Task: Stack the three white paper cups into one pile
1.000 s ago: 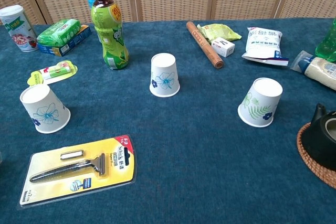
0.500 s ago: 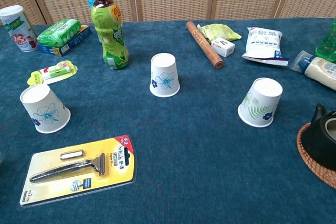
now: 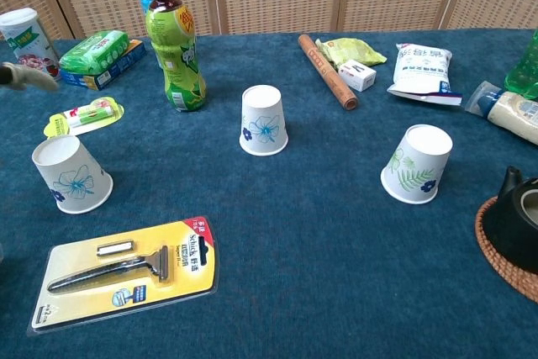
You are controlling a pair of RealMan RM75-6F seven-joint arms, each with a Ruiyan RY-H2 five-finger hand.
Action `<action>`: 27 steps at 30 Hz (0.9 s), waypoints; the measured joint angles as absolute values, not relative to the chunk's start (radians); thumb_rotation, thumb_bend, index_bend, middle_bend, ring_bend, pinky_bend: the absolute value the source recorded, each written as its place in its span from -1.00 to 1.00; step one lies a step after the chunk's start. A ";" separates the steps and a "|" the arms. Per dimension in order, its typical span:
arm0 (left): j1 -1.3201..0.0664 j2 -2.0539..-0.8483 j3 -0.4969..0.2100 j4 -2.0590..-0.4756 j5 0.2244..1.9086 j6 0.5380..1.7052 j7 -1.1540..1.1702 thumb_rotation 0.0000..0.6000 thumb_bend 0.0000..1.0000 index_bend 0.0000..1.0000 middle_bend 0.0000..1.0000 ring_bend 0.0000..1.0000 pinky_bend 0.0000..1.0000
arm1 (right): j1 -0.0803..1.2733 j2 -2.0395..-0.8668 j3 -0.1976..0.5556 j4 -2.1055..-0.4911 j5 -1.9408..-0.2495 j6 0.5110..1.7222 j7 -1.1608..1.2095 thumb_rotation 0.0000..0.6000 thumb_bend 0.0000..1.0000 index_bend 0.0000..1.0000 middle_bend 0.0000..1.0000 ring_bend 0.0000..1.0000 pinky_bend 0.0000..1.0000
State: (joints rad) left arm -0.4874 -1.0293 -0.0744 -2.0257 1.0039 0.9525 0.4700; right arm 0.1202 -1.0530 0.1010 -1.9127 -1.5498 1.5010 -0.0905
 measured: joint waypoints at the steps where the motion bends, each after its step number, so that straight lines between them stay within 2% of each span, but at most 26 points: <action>1: -0.500 -1.044 -0.073 -2.024 0.979 0.951 0.490 1.00 -0.26 -1.00 -1.00 -1.00 -1.00 | 0.120 -1.052 0.101 -1.912 -1.549 1.501 -0.087 1.00 -0.63 -0.74 -1.00 -1.00 -1.00; 6: -0.559 -1.117 -0.059 -2.016 0.869 0.968 0.585 1.00 -0.26 -1.00 -1.00 -1.00 -1.00 | 0.120 -1.047 0.105 -1.911 -1.545 1.503 -0.072 1.00 -0.63 -0.74 -1.00 -1.00 -1.00; 10: -0.588 -1.153 -0.048 -2.004 0.808 0.984 0.619 1.00 -0.26 -1.00 -1.00 -1.00 -0.91 | 0.121 -1.046 0.104 -1.911 -1.546 1.502 -0.068 1.00 -0.63 -0.74 -1.00 -1.00 -1.00; 14: -0.624 -1.194 -0.044 -1.982 0.752 0.994 0.642 1.00 -0.26 -1.00 -1.00 -1.00 -0.71 | 0.121 -1.046 0.103 -1.912 -1.547 1.502 -0.069 1.00 -0.63 -0.74 -1.00 -1.00 -1.00; 17: -0.641 -1.214 -0.040 -1.973 0.727 1.007 0.652 1.00 -0.26 -1.00 -0.96 -0.99 -0.42 | 0.121 -1.047 0.104 -1.910 -1.546 1.503 -0.069 1.00 -0.63 -0.74 -1.00 -1.00 -1.00; 20: -0.652 -1.223 -0.034 -1.970 0.718 1.019 0.656 1.00 -0.26 -1.00 -0.83 -0.86 -0.25 | 0.122 -1.048 0.104 -1.909 -1.543 1.501 -0.070 1.00 -0.63 -0.74 -1.00 -1.00 -1.00; 27: -0.669 -1.236 -0.024 -1.965 0.706 1.044 0.663 1.00 -0.26 -0.93 -0.58 -0.60 -0.13 | 0.123 -1.050 0.103 -1.910 -1.542 1.498 -0.072 1.00 -0.63 -0.74 -1.00 -1.00 -1.00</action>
State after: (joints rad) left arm -0.6694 -1.2356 -0.0236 -1.9646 0.7058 1.0444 0.6633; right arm 0.1231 -1.0496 0.1034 -1.9103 -1.5419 1.4981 -0.0720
